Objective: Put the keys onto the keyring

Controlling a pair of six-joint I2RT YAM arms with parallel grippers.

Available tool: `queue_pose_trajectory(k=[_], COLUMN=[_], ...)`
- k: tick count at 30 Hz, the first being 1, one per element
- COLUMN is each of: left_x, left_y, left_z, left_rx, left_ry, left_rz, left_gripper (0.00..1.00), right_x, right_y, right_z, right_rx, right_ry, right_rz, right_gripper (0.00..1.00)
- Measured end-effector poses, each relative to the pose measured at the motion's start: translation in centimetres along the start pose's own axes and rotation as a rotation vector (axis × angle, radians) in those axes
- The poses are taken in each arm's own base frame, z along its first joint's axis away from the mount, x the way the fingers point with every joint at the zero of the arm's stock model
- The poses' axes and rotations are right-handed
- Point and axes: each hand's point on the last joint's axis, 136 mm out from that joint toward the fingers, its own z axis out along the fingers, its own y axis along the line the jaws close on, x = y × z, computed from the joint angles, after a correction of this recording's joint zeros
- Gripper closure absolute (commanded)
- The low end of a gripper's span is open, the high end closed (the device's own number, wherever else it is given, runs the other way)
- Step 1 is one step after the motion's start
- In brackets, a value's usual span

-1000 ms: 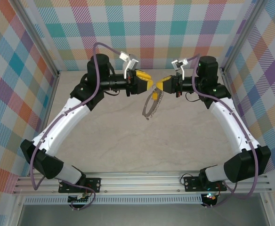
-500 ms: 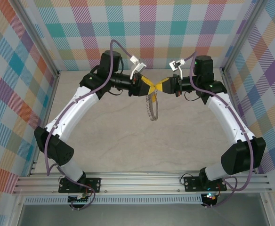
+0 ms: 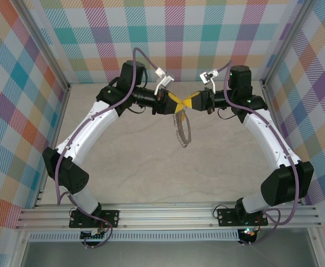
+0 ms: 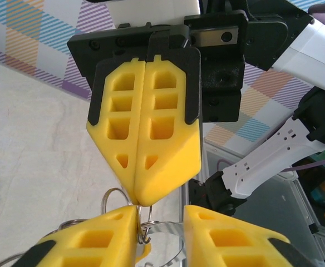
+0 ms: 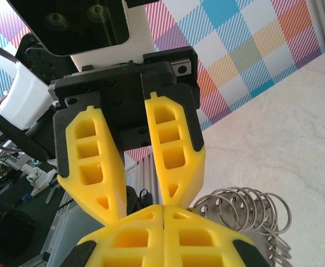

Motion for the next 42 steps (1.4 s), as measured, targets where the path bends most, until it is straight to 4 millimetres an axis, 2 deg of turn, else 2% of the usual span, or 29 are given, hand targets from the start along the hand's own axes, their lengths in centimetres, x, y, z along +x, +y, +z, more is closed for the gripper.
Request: queue_pose_trajectory(k=[9, 11, 13, 19, 20, 21, 24, 29, 34, 38, 42], left_x=[0.2, 0.2, 0.1, -0.3, -0.3, -0.2, 0.4, 0.9, -0.8, -2.3, -3.1], left_y=[0.4, 0.4, 0.4, 0.6, 0.7, 1.0, 2.1, 3.3, 2.1, 0.5, -0.4], left_z=[0.3, 0.4, 0.5, 0.8, 0.9, 1.1, 1.5, 1.7, 0.7, -0.4, -1.0], left_rx=[0.008, 0.009, 0.012, 0.017, 0.016, 0.015, -0.019, -0.065, -0.078, -0.070, -0.057], left_ry=[0.005, 0.002, 0.000, -0.021, -0.028, -0.039, -0.063, -0.101, -0.177, -0.243, -0.286], left_rz=[-0.015, -0.018, -0.023, -0.030, -0.031, -0.035, -0.059, -0.096, -0.070, -0.039, -0.027], left_gripper=[0.87, 0.91, 1.00, 1.00, 1.00, 1.00, 1.00, 1.00, 1.00, 1.00, 1.00], right_x=[-0.2, -0.3, -0.4, -0.7, -0.7, -0.7, -0.6, -0.2, 0.6, 2.2, 3.7], right_y=[0.1, 0.2, 0.3, 0.2, 0.1, -0.3, -1.4, -2.0, -1.9, -2.3, -2.8], right_z=[0.0, 0.0, 0.0, 0.0, -0.1, -0.2, -0.2, -2.4, -5.1, -5.1, -4.1], right_rx=[-0.005, -0.009, -0.012, -0.015, -0.007, 0.006, 0.064, 0.215, 0.352, 0.371, 0.362], right_ry=[-0.004, -0.006, -0.009, -0.017, -0.021, -0.024, -0.041, -0.132, -0.257, -0.289, -0.282], right_rz=[-0.003, -0.009, -0.016, -0.022, -0.019, -0.008, 0.018, 0.024, 0.016, 0.037, 0.063], right_gripper=[1.00, 1.00, 1.00, 1.00, 0.94, 0.78, 0.61, 0.58, 0.49, 0.44, 0.41])
